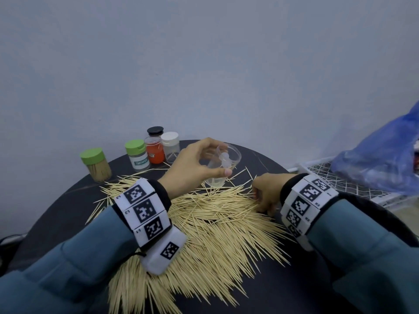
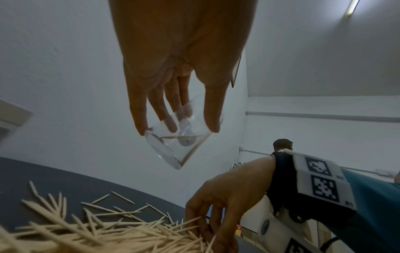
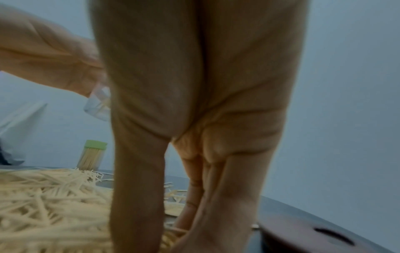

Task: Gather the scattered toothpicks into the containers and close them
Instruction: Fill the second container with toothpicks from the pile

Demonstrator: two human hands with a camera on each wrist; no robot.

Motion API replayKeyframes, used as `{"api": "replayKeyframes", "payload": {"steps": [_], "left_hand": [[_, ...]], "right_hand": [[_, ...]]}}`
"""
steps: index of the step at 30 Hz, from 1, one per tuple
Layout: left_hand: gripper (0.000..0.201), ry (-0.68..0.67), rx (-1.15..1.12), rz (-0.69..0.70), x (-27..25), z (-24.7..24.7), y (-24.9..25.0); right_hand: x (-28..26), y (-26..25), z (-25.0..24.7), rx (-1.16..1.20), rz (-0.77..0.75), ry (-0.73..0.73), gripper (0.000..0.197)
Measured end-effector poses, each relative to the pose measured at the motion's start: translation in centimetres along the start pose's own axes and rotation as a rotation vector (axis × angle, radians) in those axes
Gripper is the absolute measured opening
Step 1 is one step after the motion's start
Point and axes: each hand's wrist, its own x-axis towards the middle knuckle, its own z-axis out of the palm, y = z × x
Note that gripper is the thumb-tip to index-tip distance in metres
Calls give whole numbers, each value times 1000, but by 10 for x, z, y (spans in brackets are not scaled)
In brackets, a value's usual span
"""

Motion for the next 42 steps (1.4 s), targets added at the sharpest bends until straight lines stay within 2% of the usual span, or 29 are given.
{"api": "replayKeyframes", "payload": {"steps": [7, 11, 14, 18, 22, 25, 26, 29, 31, 35, 42], "left_hand": [[50, 39, -11, -26, -11, -24, -14], [52, 73, -27, -39, -15, -36, -23], [51, 94, -39, -46, -16, -42, -30], [51, 107, -25, -50, -16, -48, -34], [52, 130, -23, -51, -18, -52, -36], [52, 139, -35, -58, -19, -55, -40], [51, 142, -39, -63, -19, -56, -42], [51, 147, -44, -72, -20, -58, -47], [50, 149, -51, -74, -20, -59, -48], [50, 150, -60, -79, -19, -61, -51], [49, 159, -74, -80, -21, -62, -51]], "right_hand": [[23, -34, -7, 68, -120, 7, 33], [34, -52, -15, 6, -182, 14, 32], [39, -58, -23, -91, -182, 101, 28], [45, -68, -30, -6, -222, 213, 26], [52, -83, -25, -78, -220, 88, 49], [57, -92, -21, -80, -218, 63, 56], [59, -95, -20, -86, -223, 64, 54], [60, -100, -19, -136, -228, 67, 23], [58, -102, -19, -145, -232, 67, 20], [57, -103, -19, -139, -251, 72, 43], [53, -104, -20, -136, -269, 63, 43]]}}
